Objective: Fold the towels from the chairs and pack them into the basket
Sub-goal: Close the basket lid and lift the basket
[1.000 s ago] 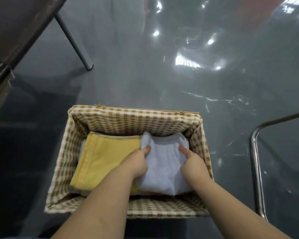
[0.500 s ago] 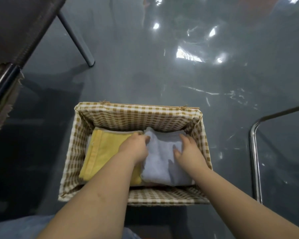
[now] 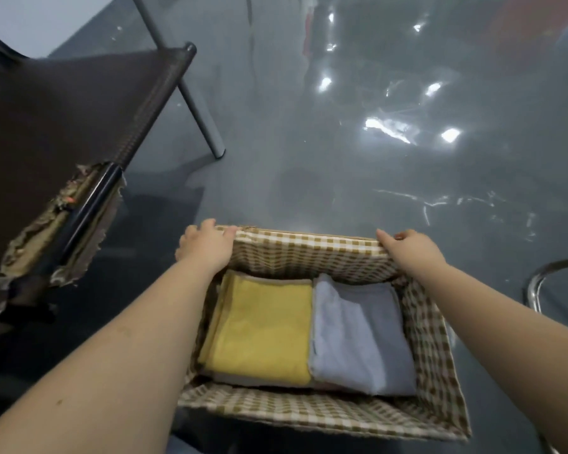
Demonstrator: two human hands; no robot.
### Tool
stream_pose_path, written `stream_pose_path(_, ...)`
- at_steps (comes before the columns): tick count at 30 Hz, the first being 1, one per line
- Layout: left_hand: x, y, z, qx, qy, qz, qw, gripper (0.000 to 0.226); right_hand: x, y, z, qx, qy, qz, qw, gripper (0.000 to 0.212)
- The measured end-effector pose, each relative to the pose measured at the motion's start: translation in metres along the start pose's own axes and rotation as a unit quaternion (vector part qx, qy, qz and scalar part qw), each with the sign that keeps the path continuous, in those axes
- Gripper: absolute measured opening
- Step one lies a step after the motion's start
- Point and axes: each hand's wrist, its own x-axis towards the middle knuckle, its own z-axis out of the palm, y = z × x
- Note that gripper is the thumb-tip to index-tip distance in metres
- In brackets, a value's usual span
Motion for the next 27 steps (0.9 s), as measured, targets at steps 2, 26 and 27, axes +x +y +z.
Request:
stream_pose_path(2, 0.007, -0.003, 0.004, -0.075, -0.04, -0.023, 0.996, 0.06, 0.006, 0.0, 0.002, 0.015, -0.003, 0.022, 1.0, 0.074)
stream_pose_path(26, 0.041, 0.006, -0.005, -0.557, -0.017, -0.086, 0.826, 0.05, -0.013, 0.009, 0.002, 0.342, 0.124, -0.013, 0.931, 0.089)
stream_pose_path(27, 0.041, 0.007, -0.006, -0.553, -0.023, -0.078, 0.829, 0.049, -0.013, 0.009, 0.0, 0.357, 0.12, -0.015, 0.926, 0.087)
